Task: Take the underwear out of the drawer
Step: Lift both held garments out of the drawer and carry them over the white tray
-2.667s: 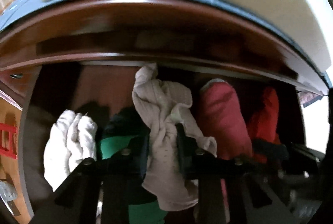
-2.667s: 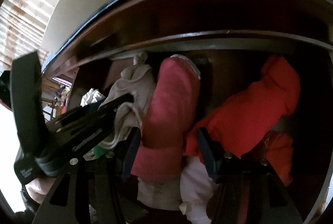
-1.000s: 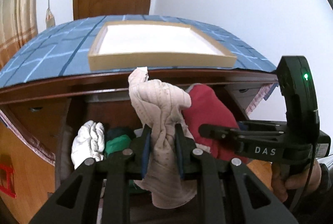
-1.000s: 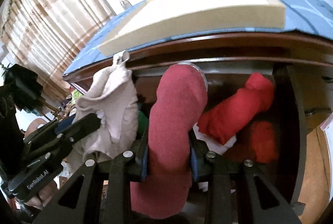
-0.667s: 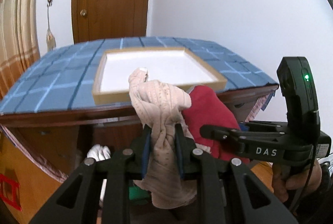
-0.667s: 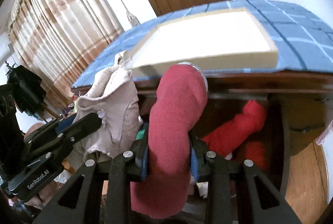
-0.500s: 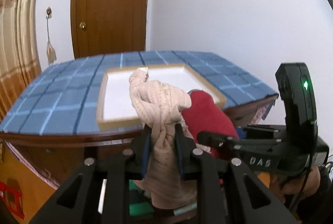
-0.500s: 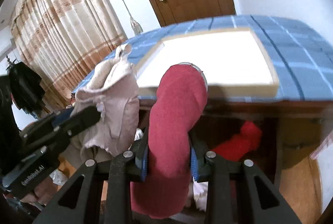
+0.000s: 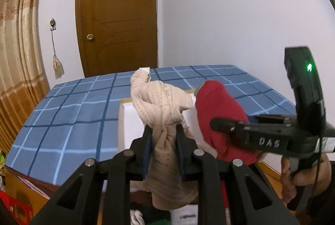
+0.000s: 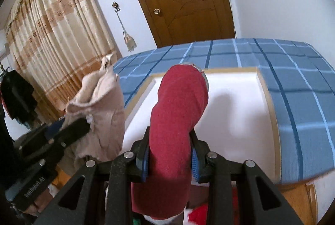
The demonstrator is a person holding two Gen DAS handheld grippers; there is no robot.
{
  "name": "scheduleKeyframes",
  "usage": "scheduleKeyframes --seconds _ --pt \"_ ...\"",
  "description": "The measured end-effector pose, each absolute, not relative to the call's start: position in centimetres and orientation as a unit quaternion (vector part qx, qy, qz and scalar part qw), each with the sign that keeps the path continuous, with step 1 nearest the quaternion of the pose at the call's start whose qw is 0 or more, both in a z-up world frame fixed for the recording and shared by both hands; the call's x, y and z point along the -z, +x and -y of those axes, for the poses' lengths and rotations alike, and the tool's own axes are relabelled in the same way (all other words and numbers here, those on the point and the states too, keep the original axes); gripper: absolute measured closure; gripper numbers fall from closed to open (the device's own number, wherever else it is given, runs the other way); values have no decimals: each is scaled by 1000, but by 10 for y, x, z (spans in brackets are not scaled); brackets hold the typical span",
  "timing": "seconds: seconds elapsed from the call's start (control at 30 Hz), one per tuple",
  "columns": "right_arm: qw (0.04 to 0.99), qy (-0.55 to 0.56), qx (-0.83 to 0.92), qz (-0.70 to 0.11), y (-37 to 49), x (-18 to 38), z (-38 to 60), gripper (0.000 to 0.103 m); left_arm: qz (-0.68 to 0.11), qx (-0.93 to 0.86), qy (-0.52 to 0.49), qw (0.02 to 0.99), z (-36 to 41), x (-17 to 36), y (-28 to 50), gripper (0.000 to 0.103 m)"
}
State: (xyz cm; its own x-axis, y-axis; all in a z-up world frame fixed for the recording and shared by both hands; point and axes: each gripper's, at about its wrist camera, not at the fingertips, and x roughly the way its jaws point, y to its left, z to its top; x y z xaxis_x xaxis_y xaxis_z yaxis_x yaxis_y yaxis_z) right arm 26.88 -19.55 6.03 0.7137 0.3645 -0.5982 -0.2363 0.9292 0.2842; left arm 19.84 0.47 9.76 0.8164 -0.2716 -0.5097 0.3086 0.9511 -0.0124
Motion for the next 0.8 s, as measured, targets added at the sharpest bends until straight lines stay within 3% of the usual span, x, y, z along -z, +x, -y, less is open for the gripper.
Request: scheduleKeyframes --seconds 0.8 --pt "895 80 -134 -418 423 -28 155 69 -357 135 47 923 -7 -52 332 83"
